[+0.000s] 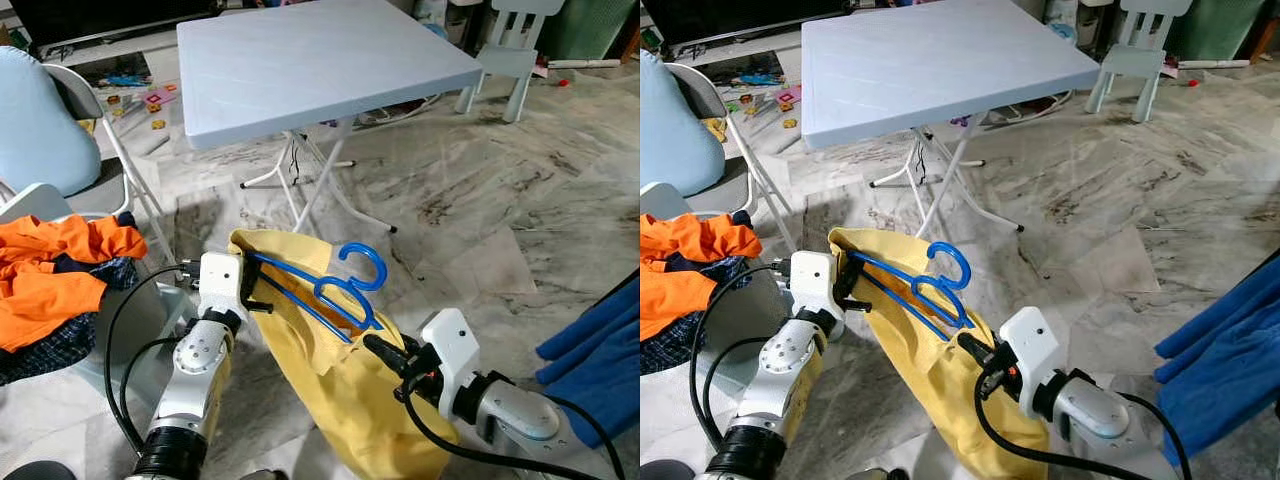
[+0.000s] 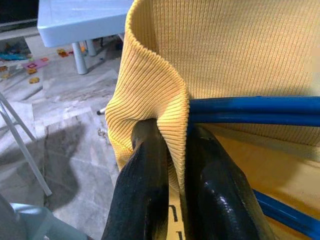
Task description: Hang hanger
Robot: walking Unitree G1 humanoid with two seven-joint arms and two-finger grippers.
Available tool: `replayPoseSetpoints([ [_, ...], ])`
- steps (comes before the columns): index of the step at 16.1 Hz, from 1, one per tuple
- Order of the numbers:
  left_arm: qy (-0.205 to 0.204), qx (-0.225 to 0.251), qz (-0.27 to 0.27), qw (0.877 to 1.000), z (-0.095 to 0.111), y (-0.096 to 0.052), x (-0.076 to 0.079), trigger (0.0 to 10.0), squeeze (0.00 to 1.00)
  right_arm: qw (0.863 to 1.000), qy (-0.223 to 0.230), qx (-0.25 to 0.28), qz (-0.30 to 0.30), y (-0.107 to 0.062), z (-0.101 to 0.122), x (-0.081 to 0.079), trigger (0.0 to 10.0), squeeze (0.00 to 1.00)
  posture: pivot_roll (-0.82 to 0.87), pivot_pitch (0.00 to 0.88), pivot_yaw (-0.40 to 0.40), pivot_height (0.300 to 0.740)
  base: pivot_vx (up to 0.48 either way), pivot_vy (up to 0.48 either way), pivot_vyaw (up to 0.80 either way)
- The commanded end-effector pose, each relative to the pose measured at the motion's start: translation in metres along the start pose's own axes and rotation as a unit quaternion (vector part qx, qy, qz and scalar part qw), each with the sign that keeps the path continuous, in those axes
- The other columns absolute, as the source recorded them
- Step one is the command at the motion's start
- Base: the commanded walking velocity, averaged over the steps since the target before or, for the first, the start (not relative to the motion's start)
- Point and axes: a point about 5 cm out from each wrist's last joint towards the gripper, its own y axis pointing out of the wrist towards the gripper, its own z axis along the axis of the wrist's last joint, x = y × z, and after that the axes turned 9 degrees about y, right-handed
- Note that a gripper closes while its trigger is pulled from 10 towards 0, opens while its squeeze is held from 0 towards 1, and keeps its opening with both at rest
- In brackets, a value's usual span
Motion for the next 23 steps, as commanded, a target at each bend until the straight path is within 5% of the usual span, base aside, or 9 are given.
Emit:
replayPoseSetpoints([
  [1, -0.006, -0.023, -0.041, 0.999, -0.01, -0.004, 0.017, 10.0, 0.4, 0.998, -0.009, 0.063, -0.004, 0.004, 0.024, -0.001, 10.0, 0.0, -0.13, 0.081, 0.06, 0.74, 0.0, 0.0, 0.0],
  [2, -0.011, -0.025, -0.04, 0.999, -0.01, -0.004, 0.016, 10.0, 1.0, 0.998, -0.009, 0.064, -0.003, 0.003, 0.024, -0.001, 10.0, 0.0, -0.13, 0.08, 0.06, 0.74, 0.0, 0.0, 0.0],
  [4, -0.001, -0.027, -0.036, 0.999, -0.01, -0.004, 0.016, 10.0, 1.0, 0.998, -0.009, 0.064, -0.003, 0.003, 0.024, -0.001, 10.0, 0.0, -0.13, 0.077, 0.059, 0.74, 0.0, 0.0, 0.0],
  [5, 0.0, -0.026, -0.039, 0.999, -0.009, -0.003, 0.016, 10.0, 0.96, 0.998, -0.009, 0.064, -0.002, 0.003, 0.024, -0.001, 10.0, 0.0, -0.13, 0.077, 0.059, 0.74, 0.0, 0.0, 0.0],
  [6, -0.01, -0.027, -0.044, 0.999, -0.009, -0.003, 0.018, 10.0, 0.19, 0.998, -0.009, 0.065, -0.001, 0.003, 0.024, -0.001, 10.0, 0.0, -0.13, 0.075, 0.058, 0.74, 0.0, 0.0, 0.0],
  [7, -0.016, -0.028, -0.043, 0.999, -0.008, -0.002, 0.019, 10.0, 0.45, 0.998, -0.009, 0.065, 0.0, 0.004, 0.025, -0.001, 10.0, 0.0, -0.13, 0.075, 0.058, 0.74, 0.0, 0.0, 0.0],
  [8, -0.01, -0.026, -0.044, 0.999, -0.007, -0.001, 0.02, 10.0, 0.0, 0.998, -0.009, 0.065, 0.002, 0.004, 0.024, -0.002, 10.0, 0.0, -0.13, 0.073, 0.059, 0.74, 0.0, 0.0, 0.0],
  [23, -0.003, 0.038, -0.006, 0.999, 0.031, 0.019, -0.002, 10.0, 0.0, 0.999, -0.013, 0.003, 0.052, -0.003, -0.003, -0.007, 10.0, 0.0, -0.14, 0.074, 0.058, 0.74, 0.0, 0.0, 0.0],
])
